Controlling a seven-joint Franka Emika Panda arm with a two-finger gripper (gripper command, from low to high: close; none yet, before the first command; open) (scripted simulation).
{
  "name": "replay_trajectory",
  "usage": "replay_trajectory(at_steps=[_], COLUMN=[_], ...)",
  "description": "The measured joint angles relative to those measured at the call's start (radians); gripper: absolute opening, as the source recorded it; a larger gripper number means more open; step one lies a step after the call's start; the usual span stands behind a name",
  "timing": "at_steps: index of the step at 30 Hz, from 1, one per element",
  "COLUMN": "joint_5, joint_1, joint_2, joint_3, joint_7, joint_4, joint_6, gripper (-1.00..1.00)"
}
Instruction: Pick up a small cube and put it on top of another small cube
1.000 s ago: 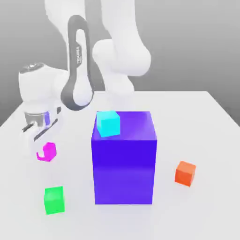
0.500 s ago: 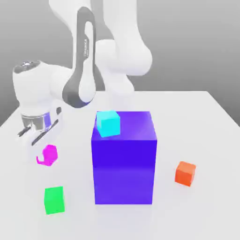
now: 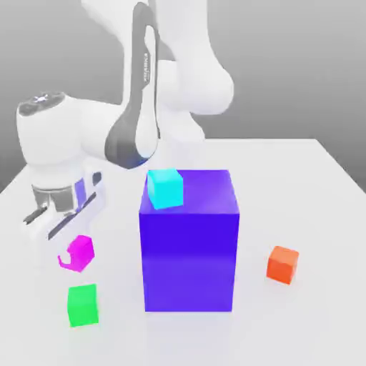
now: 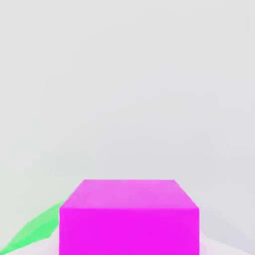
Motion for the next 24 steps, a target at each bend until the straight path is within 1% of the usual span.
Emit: replay_trajectory(at_steps=[8, 10, 17, 23, 24], joint_5=[0.007, 0.01, 0.008, -0.027, -0.035], joint_1=[0.063, 0.078, 0.064, 0.074, 0.078], joint_2=[-0.019, -0.009, 0.063, 0.158, 0.173], joint_3=[0.02, 0.011, 0.001, -0.012, -0.017], joint_7=[0.101, 0.103, 0.106, 0.131, 0.136], joint_4=[0.062, 0.066, 0.074, 0.074, 0.074], joint_6=[-0.036, -0.021, 0.055, 0.132, 0.143], gripper=[-1.0, -1.0, -1.0, -1.0, 1.0])
